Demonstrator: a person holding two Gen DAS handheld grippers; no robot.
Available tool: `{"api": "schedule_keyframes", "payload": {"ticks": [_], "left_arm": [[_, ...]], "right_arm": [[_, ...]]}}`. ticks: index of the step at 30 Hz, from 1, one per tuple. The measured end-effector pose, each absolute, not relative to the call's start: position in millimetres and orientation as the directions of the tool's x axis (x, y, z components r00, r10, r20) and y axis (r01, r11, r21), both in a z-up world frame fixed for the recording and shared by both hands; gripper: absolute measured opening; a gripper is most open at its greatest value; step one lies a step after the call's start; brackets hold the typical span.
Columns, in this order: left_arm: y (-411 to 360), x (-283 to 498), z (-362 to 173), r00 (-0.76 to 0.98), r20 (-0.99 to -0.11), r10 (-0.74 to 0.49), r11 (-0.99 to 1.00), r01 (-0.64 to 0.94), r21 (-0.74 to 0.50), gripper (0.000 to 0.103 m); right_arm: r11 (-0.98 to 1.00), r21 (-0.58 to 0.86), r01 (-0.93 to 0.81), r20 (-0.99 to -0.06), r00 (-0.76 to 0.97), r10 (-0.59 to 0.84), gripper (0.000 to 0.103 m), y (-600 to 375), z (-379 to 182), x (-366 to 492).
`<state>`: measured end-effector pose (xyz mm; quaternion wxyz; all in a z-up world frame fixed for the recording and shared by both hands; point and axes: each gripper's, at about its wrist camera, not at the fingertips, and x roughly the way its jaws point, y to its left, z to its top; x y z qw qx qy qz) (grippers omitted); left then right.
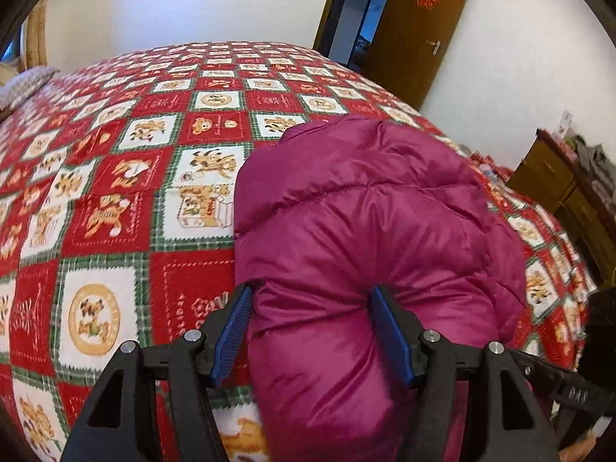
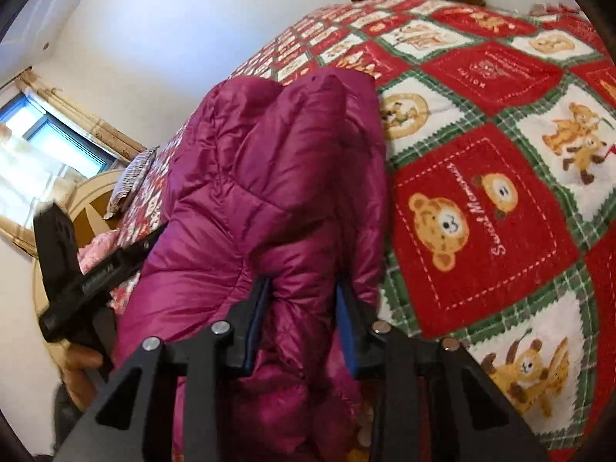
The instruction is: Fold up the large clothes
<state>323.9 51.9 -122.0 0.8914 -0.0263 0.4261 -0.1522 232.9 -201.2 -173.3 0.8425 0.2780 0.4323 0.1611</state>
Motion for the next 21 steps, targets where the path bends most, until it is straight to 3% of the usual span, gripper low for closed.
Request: {"api": "schedule_keyframes", "payload": {"ticks": [7,12,21], "left_arm": [[60,313,-109,0.605,-0.753,-0.259,0.96,0.247,-0.131,0.066],[76,265,-81,0.621,-0.707,-0.338,0.935,0.308,-0.176,0.066],[52,241,-116,0.552,-0.755,-0.355,0.927,0.31,-0.21,0.068]], "right_arm": [[0.852,0.511,-0.109,-0.659,0.588,0.47,0.036,-200,-143,223],[0.853,0.48,-0.205,-0.626,0.602,0.496,0.039,-200,-109,185],[0.863,0.482,-0.148,-0.728,0.48,0.489,0.037,-190,-163,182]]}}
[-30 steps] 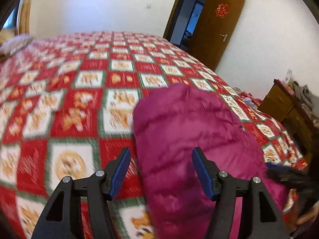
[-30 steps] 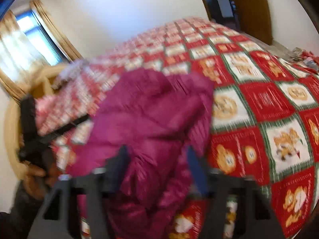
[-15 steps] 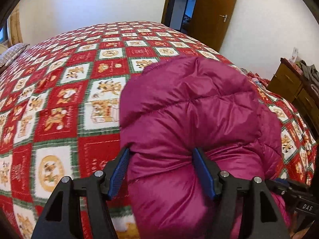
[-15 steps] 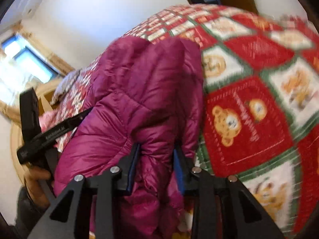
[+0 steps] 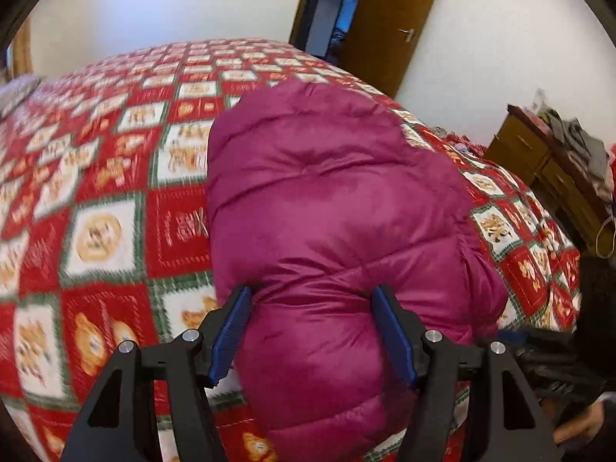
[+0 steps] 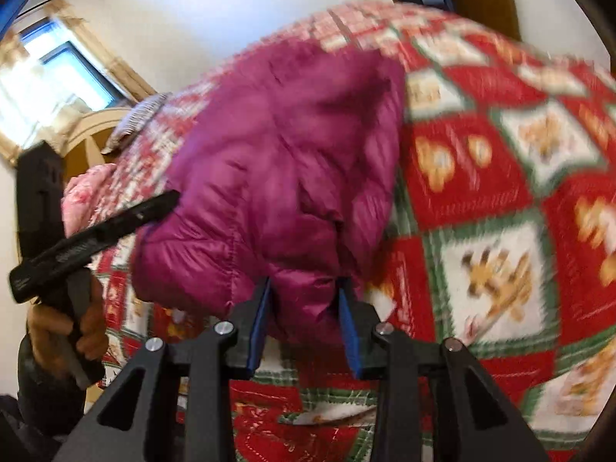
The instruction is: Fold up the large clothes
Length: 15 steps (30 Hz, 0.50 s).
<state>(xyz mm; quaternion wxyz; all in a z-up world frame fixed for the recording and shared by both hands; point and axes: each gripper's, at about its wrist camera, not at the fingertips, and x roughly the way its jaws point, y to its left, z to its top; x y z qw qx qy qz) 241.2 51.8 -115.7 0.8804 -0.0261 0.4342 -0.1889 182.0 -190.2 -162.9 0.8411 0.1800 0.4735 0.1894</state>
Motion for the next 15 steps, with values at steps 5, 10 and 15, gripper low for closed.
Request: {"api": "schedule_keyframes", "payload": {"ticks": [5,10,15], "left_arm": [[40,242,-119,0.557,-0.778,-0.292,0.941,0.313,-0.13,0.07],[53,244,-109,0.556,-0.779,-0.292,0.945,0.293,-0.145,0.07],[65,255,-94,0.606,-0.767,-0.213,0.966,0.249,-0.071,0.07]], "right_arm": [[0.858,0.499,-0.123,-0.732,0.469,0.494,0.037,-193,-185,187],[0.843,0.514,-0.16,-0.693,0.503,0.517,0.045,-211,-148,186],[0.853,0.489,-0.182,-0.639,0.591,0.492,0.065,-231,-115,200]]}}
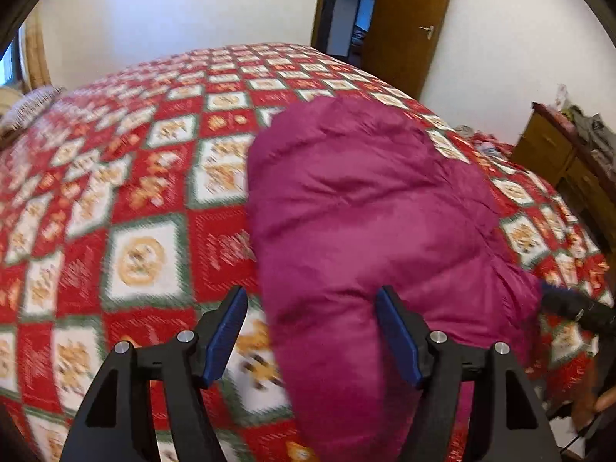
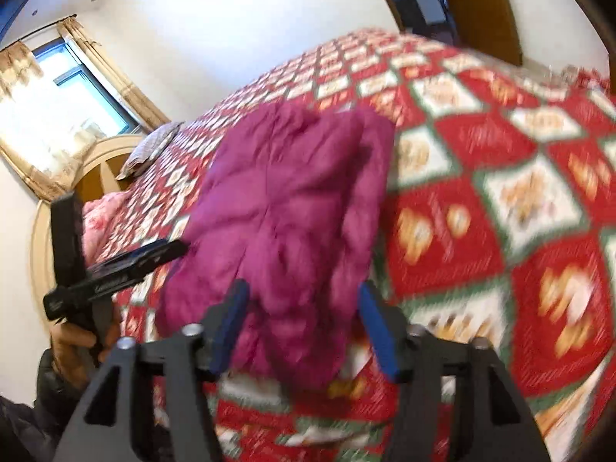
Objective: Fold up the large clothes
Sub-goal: 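Press the folded jacket bundle with both open grippers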
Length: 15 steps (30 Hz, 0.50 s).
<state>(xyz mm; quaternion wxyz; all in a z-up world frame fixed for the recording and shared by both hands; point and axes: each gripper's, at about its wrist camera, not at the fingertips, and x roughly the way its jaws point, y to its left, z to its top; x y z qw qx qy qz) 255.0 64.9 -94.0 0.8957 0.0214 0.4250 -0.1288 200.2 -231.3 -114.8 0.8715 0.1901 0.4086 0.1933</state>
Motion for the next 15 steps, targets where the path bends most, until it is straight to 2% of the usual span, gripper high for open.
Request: {"api": "schedule_keyframes", "payload": {"ticks": [1,4,11,13,15], "left_arm": [[66,259,-92,0.619,-0.764,-0.182,0.971,0.237,-0.039,0.07],[74,270,-85,0.642,-0.753,-0.147,0.977,0.213,-0.009,0.07],[75,310,-90,0.639,-0.725,-0.257,0.958,0.269,-0.102,0.07],[77,321,-97,0.622,-0.728,-0.29,0.952,0.265,-0.153,0.07],[82,336,-107,0.58,-0.72,-0.38,0.925,0.256,-0.281,0.07]], "right_arm": [[0.865,0.472,-0.172,-0.647,0.598,0.472,0.066,-233,-115,206],[0.867,0.481,-0.13,-0.655,0.604,0.454,0.077,-238,-118,233],[0.817,0.57,-0.087,-0.645,0.569,0.51,0.079,-245,-136,292],[0.8,0.596,-0.073,-0.641,0.556,0.529,0.084,-246,-140,303],[0.785,0.617,-0.056,-0.637,0.55,0.54,0.091,-247,-147,309]]}}
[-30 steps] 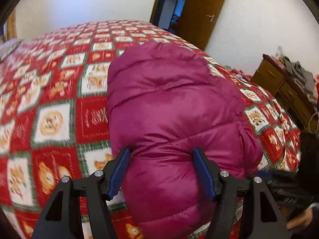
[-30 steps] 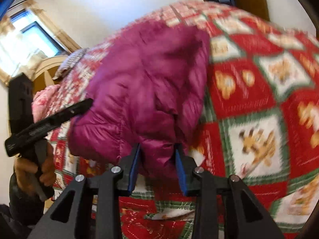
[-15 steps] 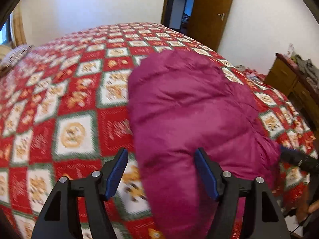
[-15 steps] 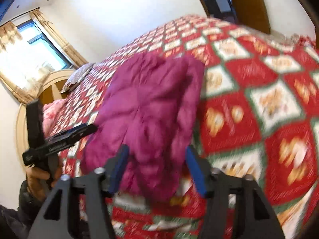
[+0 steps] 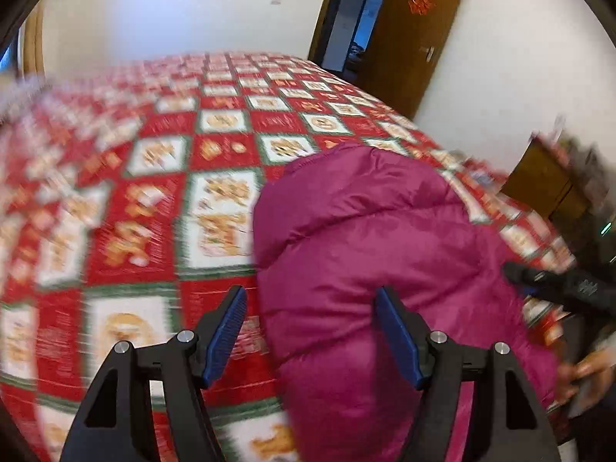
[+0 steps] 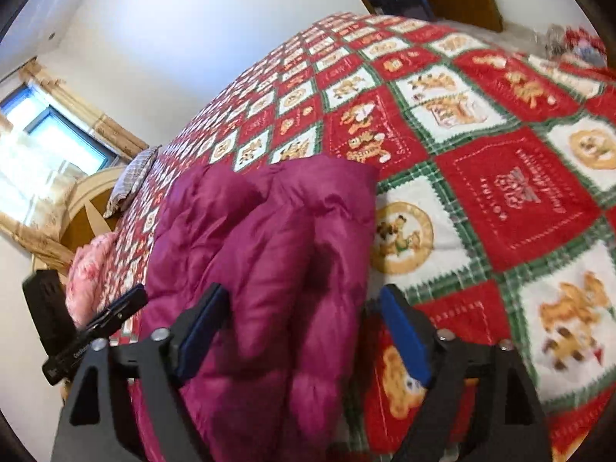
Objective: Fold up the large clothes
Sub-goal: 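Press the folded jacket bundle with both open grippers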
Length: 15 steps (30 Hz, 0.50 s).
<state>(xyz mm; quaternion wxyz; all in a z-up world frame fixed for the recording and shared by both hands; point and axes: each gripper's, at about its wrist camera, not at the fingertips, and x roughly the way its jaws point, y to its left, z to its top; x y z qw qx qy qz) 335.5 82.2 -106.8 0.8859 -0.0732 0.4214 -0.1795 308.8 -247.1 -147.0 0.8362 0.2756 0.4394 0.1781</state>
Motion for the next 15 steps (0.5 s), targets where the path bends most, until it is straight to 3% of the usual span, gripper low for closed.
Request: {"api": "schedule_keyframes", "payload": {"ticks": [3,5,10,15], "left_arm": [[83,353,-123,0.496,-0.704,-0.509,0.859,0.236,-0.454,0.074],[83,357,-130,0.476,-0.689,-0.547,0.833,0.228,-0.504,0.078],[76,353,-128,0.463,-0.688,-0.558,0.83,0.309,-0.465,0.079],[51,363,-135,0.487,-0.748,-0.451,0.891,0.287,-0.351,0.093]], "right_arm": [[0.735,0.678,-0.03,-0.624,0.504,0.596,0.098,-242,-166,318],[0.742,0.668,-0.056,-0.62,0.51,0.597,0.099,-237,-163,316],[0.739,0.651,-0.172,-0.624,0.434,0.65,0.098,-218,-158,304],[0.755,0.625,-0.2,-0.631,0.439,0.639,0.091,-206,-160,305]]}}
